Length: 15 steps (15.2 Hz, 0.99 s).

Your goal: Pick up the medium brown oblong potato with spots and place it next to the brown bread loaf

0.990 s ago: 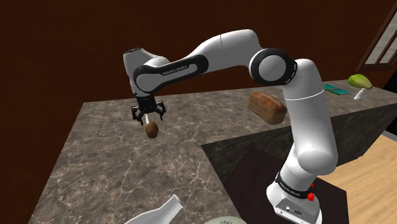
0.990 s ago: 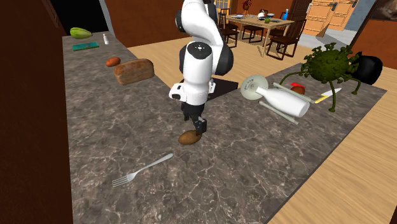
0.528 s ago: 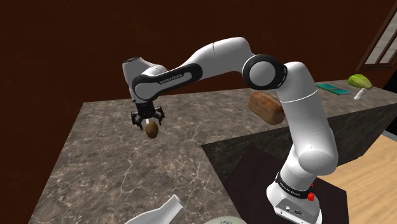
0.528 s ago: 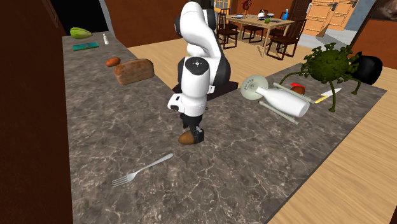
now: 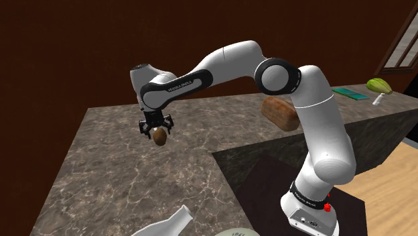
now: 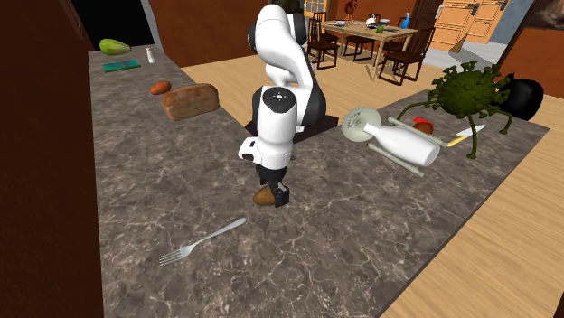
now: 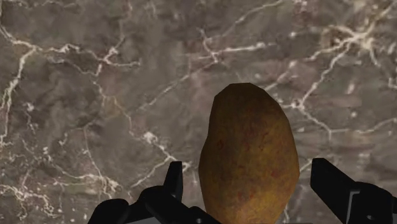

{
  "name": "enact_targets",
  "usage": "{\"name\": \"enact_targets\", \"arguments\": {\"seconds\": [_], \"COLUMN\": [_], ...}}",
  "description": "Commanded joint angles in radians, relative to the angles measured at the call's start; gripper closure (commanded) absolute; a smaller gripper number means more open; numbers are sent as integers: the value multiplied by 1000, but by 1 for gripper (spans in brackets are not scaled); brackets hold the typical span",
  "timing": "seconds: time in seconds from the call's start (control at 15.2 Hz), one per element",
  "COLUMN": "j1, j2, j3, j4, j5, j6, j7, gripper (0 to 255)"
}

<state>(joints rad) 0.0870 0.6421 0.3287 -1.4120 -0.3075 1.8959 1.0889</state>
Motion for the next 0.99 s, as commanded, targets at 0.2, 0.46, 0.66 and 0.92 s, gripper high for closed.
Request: {"name": "enact_targets", "arguments": {"seconds": [0.2, 0.46, 0.66, 0.92], "j1": [0, 0, 0, 0], "j2": [-1, 0, 0, -19], "j3": [0, 0, 0, 4], "j4": [-1, 0, 0, 24], "j5": [0, 0, 0, 8], "j6": [0, 0, 0, -42], "j7": [0, 0, 0, -8], "gripper": [255, 255, 255, 255]}}
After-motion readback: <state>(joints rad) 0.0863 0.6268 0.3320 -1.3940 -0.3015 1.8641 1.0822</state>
